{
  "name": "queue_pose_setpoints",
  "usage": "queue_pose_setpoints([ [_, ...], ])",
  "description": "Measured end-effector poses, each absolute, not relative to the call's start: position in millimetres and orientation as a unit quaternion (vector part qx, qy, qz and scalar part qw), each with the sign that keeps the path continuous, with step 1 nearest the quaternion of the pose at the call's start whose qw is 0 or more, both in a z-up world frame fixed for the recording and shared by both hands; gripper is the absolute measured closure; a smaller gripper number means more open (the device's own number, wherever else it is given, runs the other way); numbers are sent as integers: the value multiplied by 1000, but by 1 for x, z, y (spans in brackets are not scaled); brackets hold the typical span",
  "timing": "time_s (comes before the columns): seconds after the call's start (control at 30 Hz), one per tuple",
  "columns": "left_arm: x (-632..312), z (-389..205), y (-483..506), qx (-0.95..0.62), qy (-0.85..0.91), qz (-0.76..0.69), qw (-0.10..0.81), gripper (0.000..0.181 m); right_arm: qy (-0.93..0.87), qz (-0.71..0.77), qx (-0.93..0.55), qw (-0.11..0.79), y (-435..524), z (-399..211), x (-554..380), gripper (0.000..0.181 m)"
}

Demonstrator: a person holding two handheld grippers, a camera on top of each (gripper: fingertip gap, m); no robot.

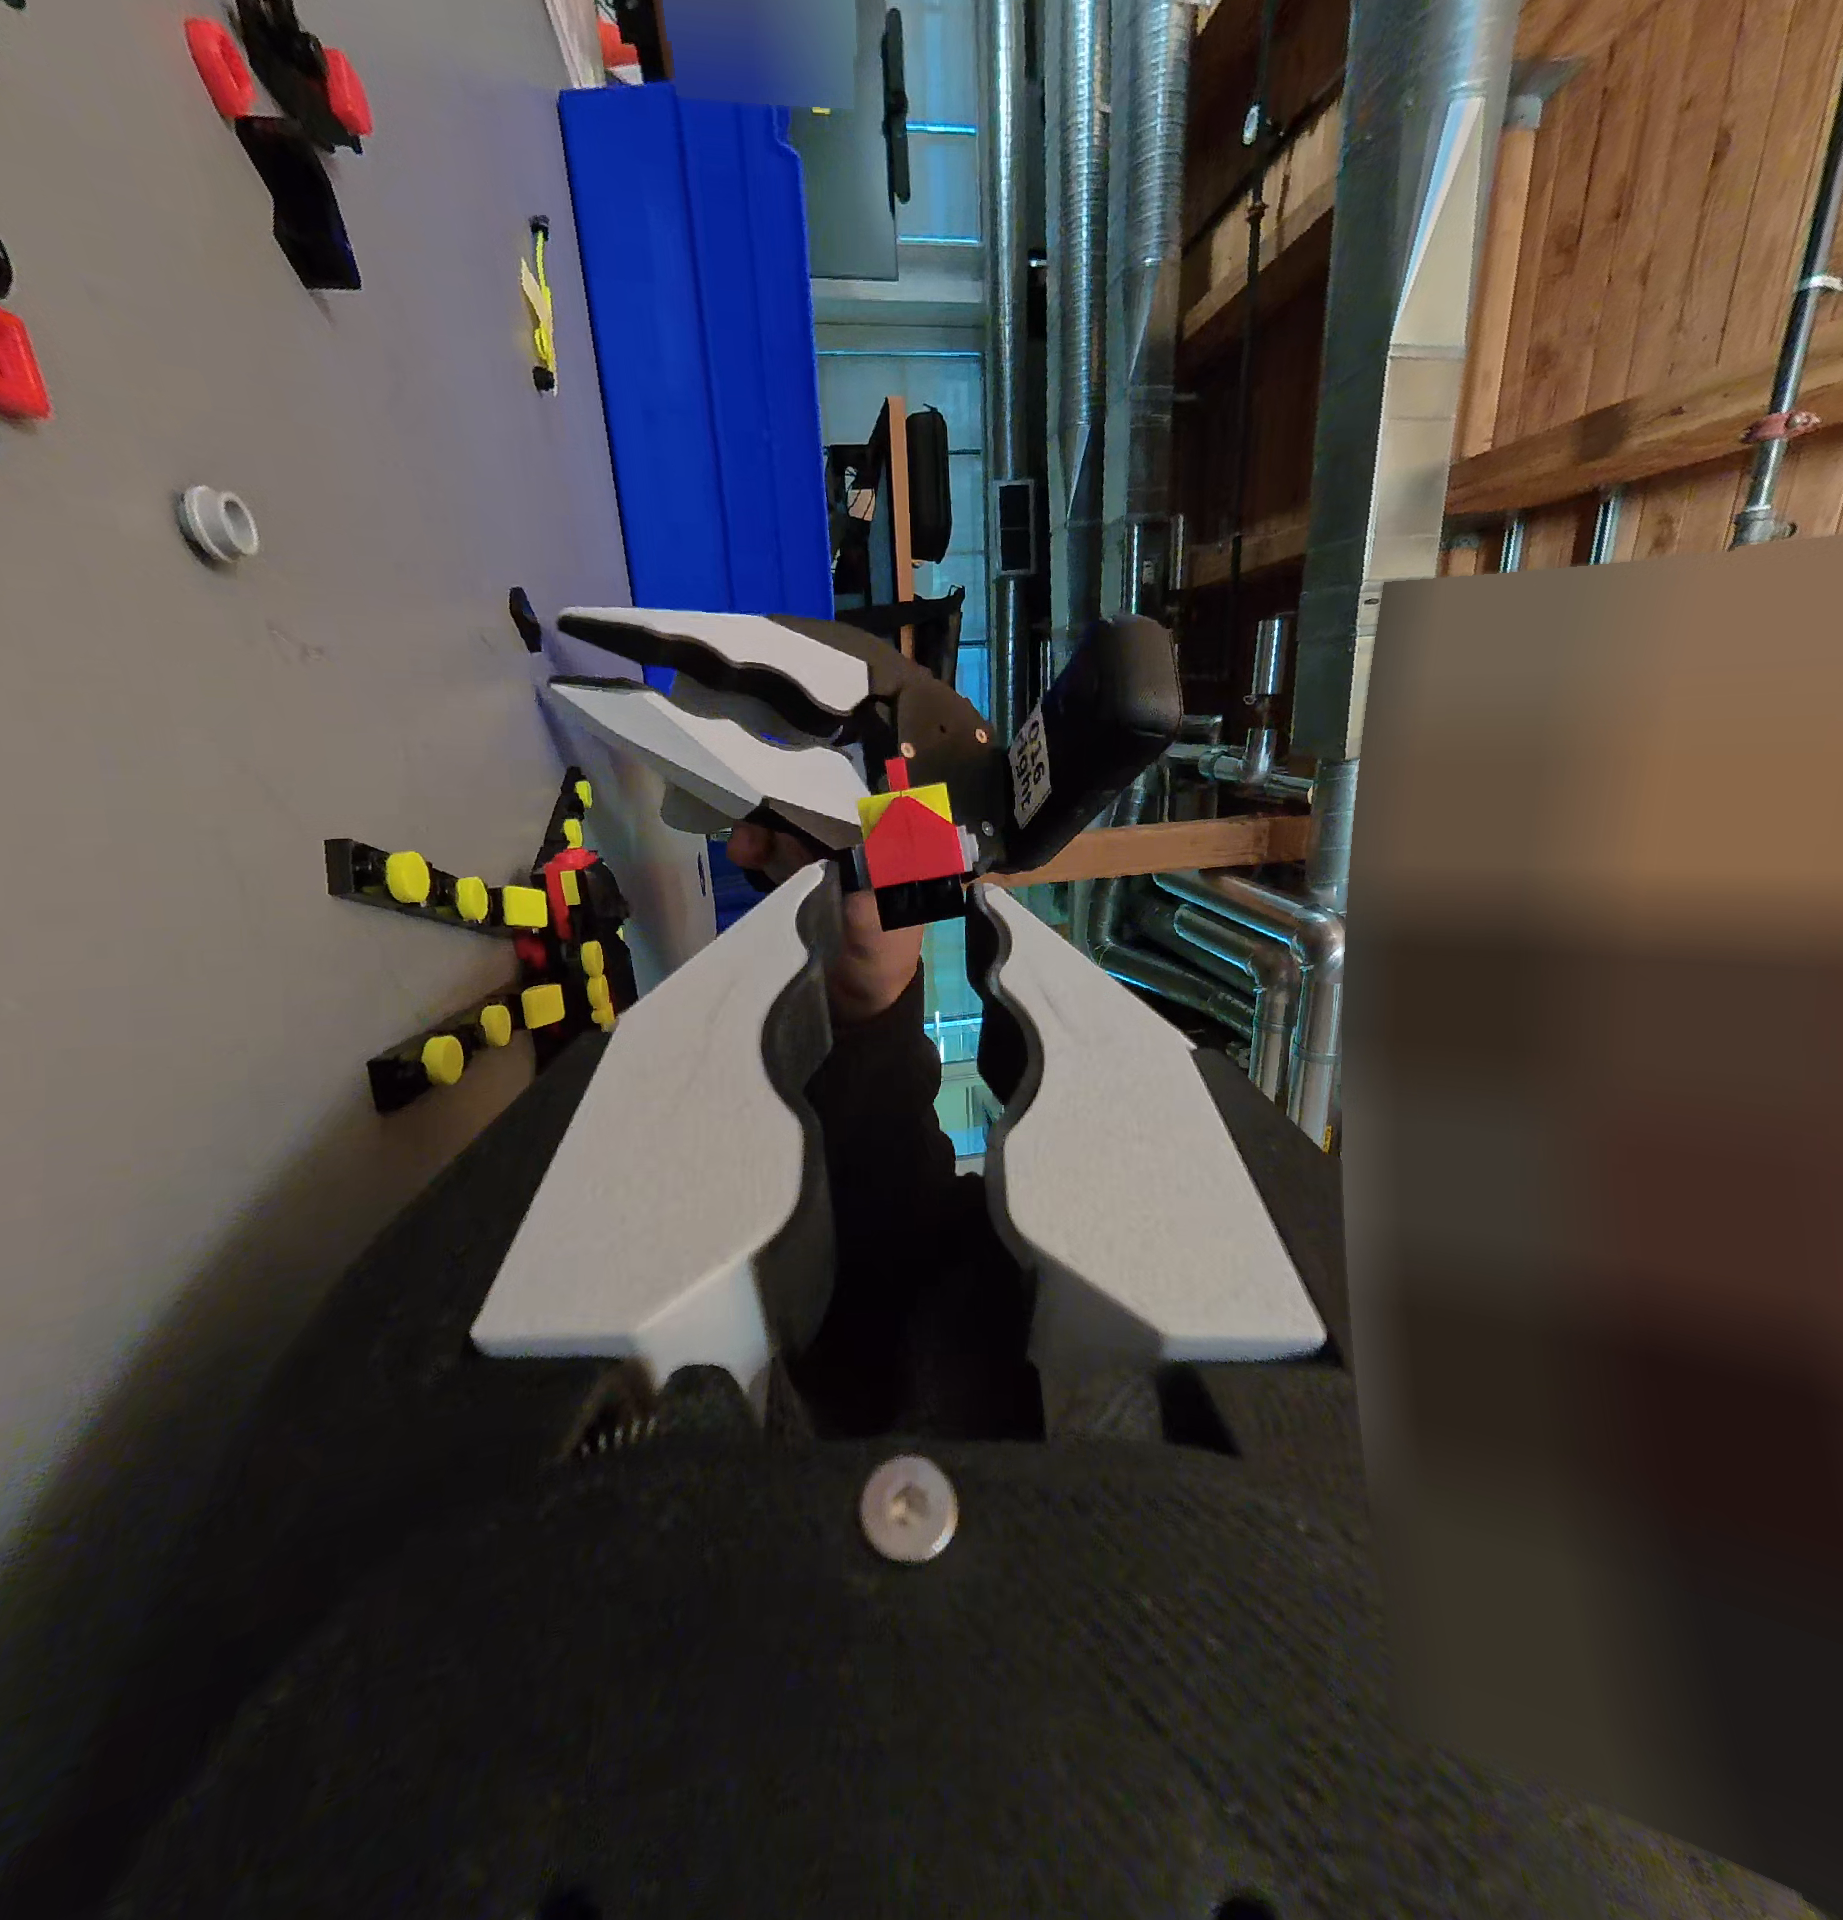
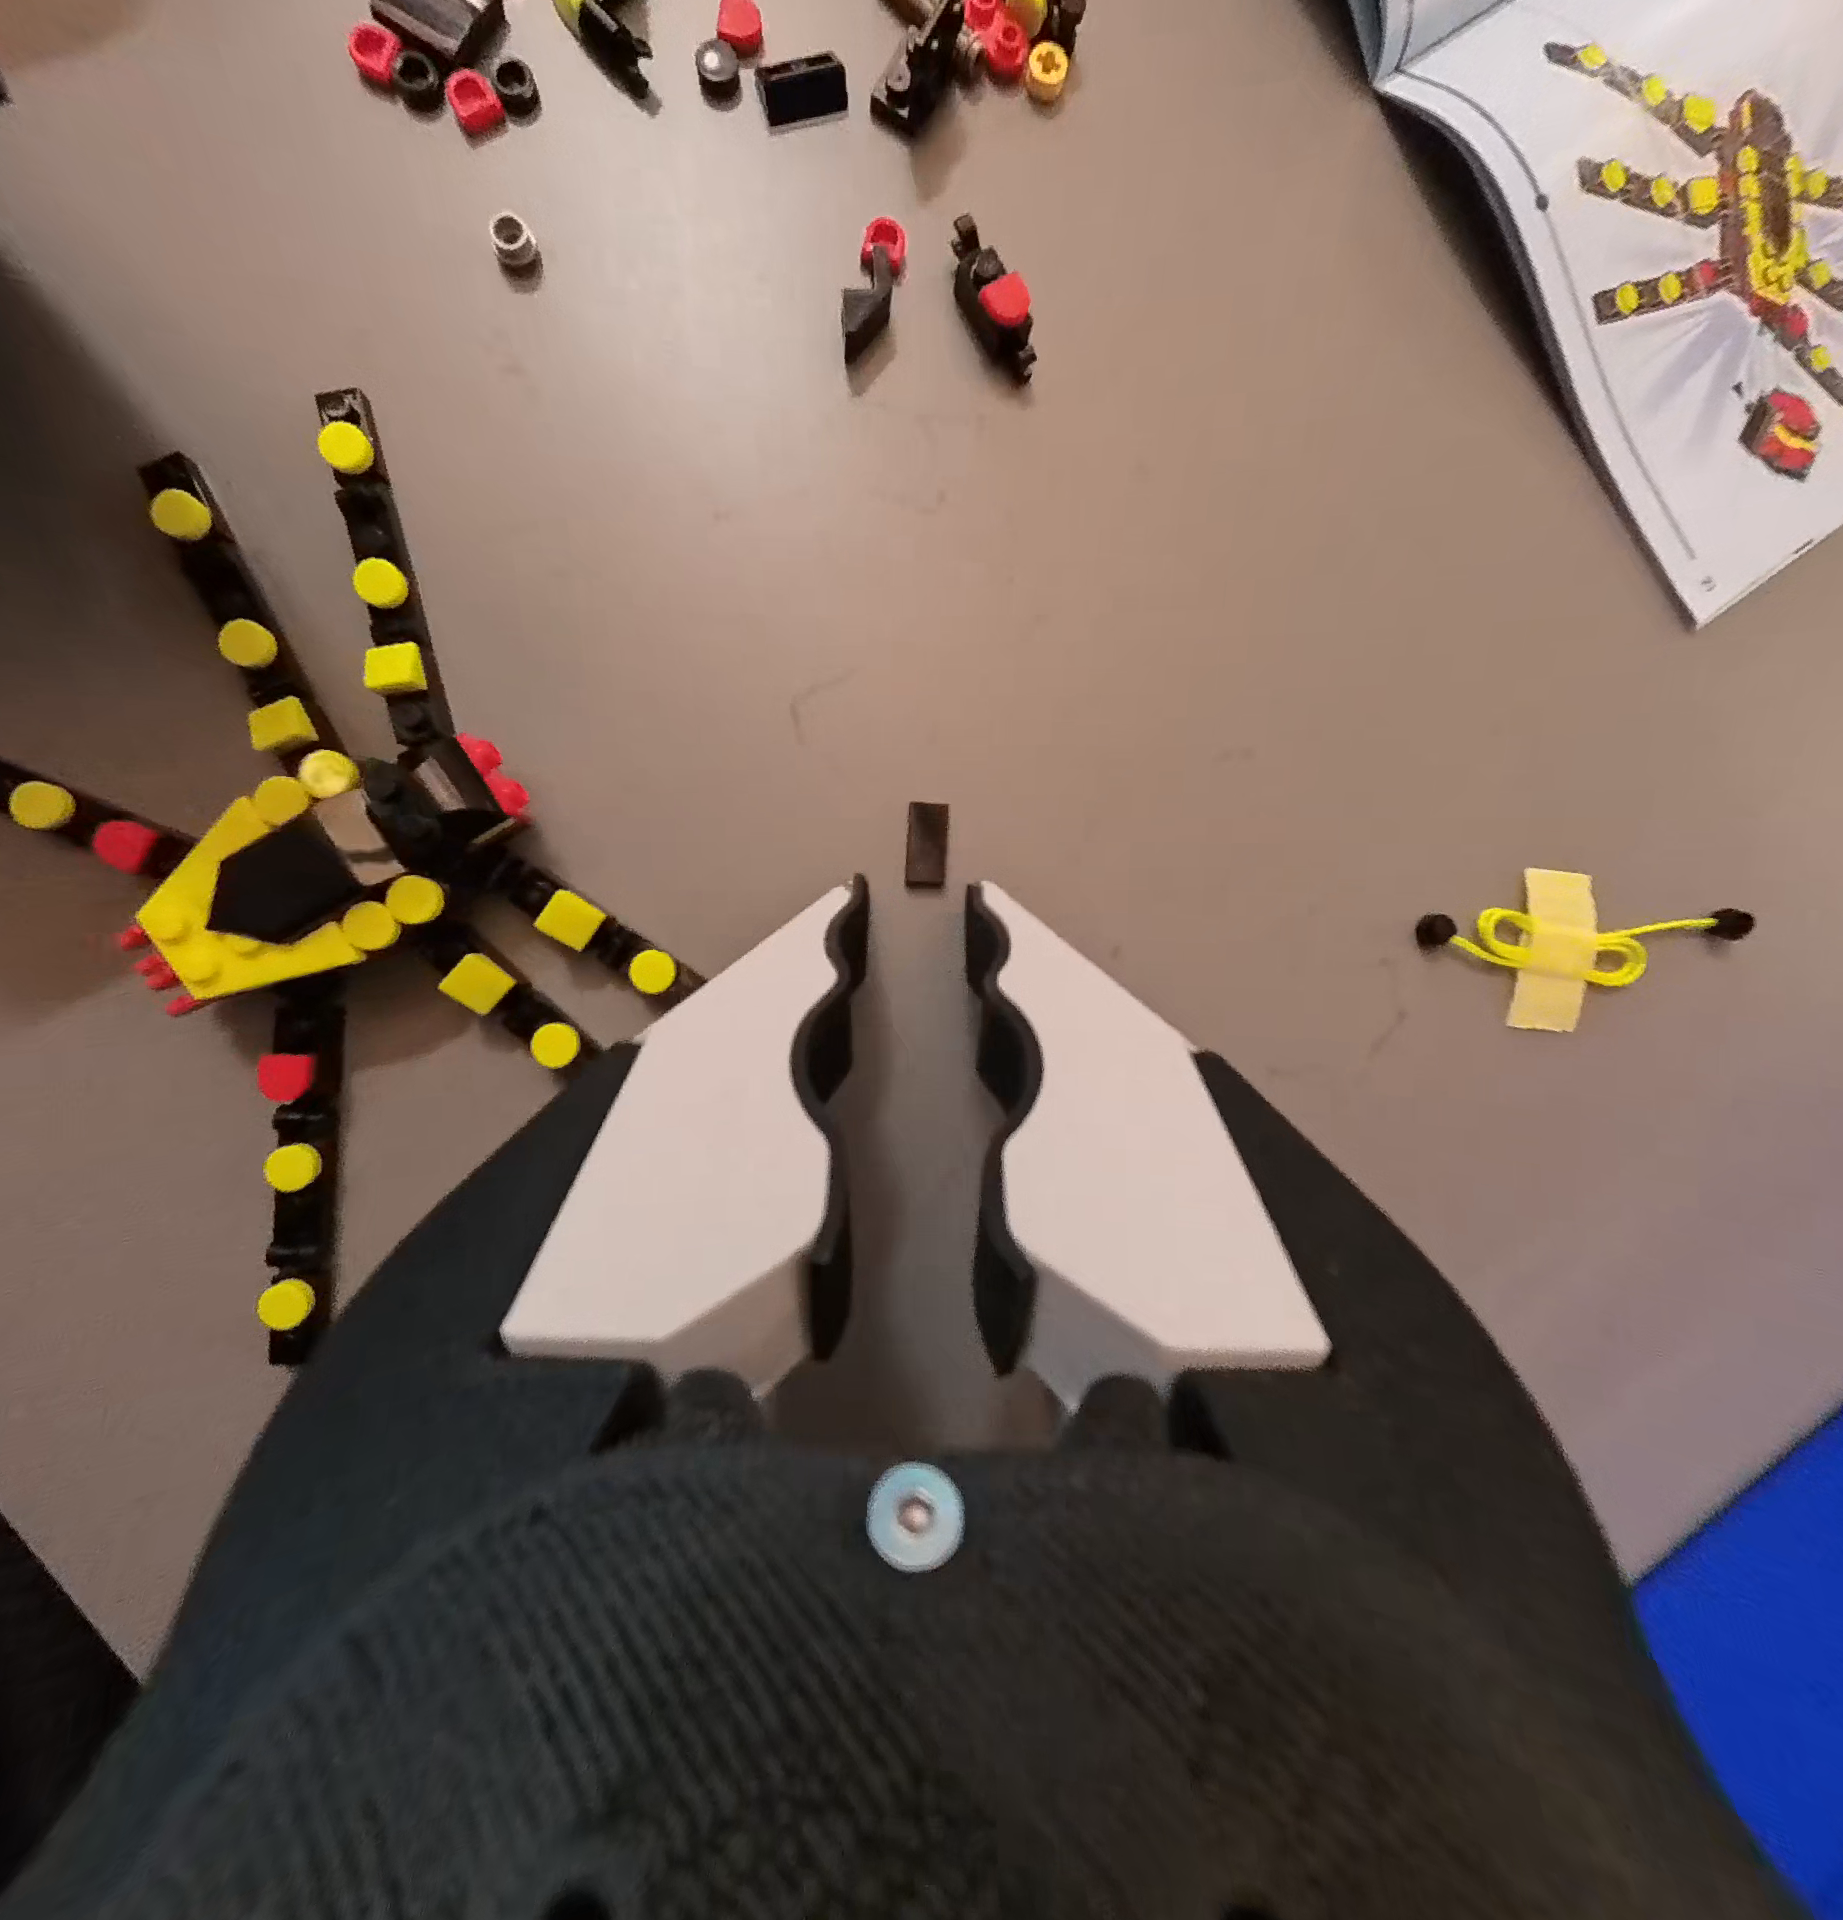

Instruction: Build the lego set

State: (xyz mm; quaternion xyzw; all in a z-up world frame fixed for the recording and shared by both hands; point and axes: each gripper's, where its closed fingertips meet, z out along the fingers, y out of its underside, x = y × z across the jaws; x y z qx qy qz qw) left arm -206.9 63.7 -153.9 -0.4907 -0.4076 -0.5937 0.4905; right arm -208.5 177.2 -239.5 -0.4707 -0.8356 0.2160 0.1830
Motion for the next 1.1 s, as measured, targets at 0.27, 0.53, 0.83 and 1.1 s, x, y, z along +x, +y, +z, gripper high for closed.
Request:
queue_pose_setpoints([
  [0.27, -208, -153, 63, -487, -409, -595, 492, 160, -813, 286, -468, 194, 174, -227, -214, 164],
  [0.53, -209, -152, 61, -485, -408, -597, 492, 160, -791, 324, -495, 154, 176, -237, -216, 168],
  [0.83, -208, -152, 61, -493, -407, -592, 491, 161, -790, 328, -488, 174, 170, -230, -221, 175],
  [1.1, -207, -163, 65, -549, -405, -535, 498, 160, -786, 443, -387, 191, 93, -158, -214, 175],
])
